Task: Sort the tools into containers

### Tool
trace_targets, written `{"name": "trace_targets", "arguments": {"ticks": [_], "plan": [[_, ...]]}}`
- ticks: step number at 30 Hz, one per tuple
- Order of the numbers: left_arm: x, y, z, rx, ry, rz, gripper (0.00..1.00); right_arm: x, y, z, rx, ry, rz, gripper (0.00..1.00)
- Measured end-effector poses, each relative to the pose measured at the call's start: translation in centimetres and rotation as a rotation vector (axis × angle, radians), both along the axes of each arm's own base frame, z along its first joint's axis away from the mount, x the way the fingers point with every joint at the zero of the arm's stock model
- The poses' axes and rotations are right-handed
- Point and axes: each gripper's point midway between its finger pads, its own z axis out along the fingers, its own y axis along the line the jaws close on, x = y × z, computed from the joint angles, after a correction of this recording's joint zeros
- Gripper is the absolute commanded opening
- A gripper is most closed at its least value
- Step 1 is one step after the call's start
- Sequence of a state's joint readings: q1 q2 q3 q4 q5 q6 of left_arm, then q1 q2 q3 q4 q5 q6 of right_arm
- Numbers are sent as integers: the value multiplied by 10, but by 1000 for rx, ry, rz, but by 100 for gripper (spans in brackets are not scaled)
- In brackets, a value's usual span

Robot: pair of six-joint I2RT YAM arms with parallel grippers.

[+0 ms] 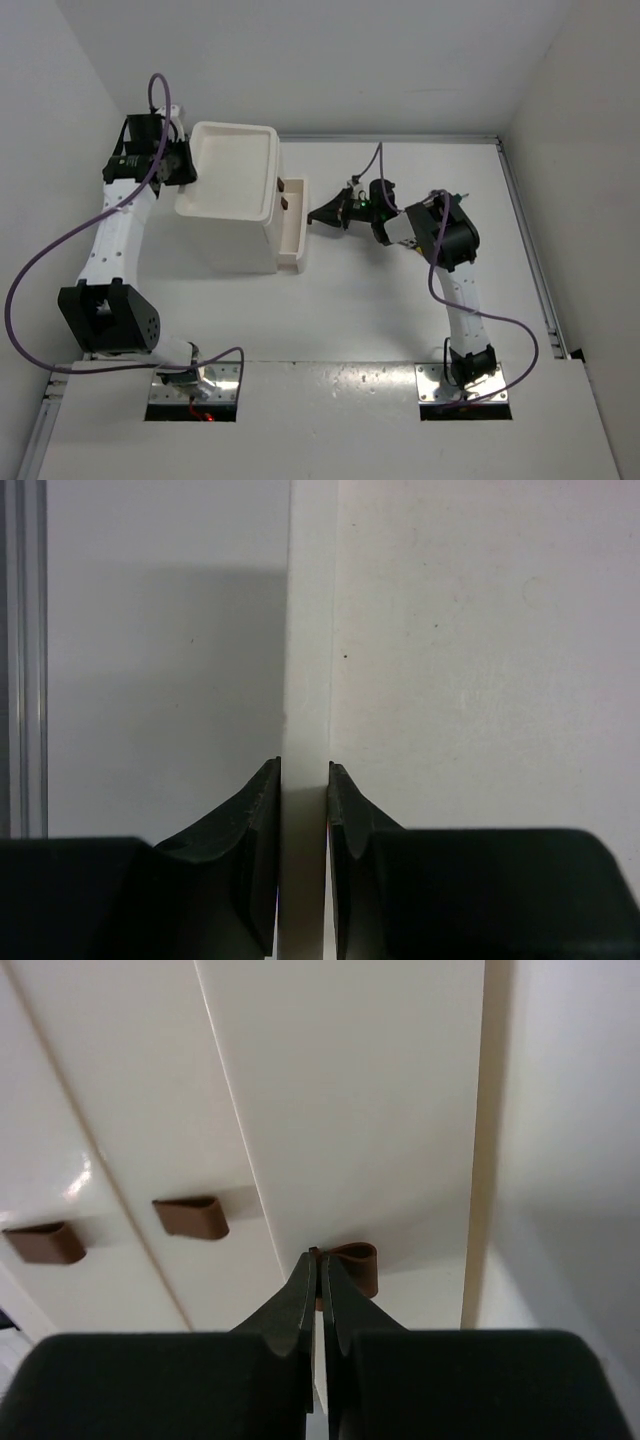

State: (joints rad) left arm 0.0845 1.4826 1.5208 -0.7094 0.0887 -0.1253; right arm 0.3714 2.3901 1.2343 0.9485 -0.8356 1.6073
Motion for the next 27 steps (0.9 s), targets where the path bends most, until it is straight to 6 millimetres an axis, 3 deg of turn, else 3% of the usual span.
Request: {"name": "trace_targets", "arguments": {"ticks": [8,27], "plan": [[-6,9,0,-6,11,76,0,6,-39,-7,-19,22,-44,0],[-7,9,0,-18,4,94,0,5,-62,-12,-49,18,-31,0]]}}
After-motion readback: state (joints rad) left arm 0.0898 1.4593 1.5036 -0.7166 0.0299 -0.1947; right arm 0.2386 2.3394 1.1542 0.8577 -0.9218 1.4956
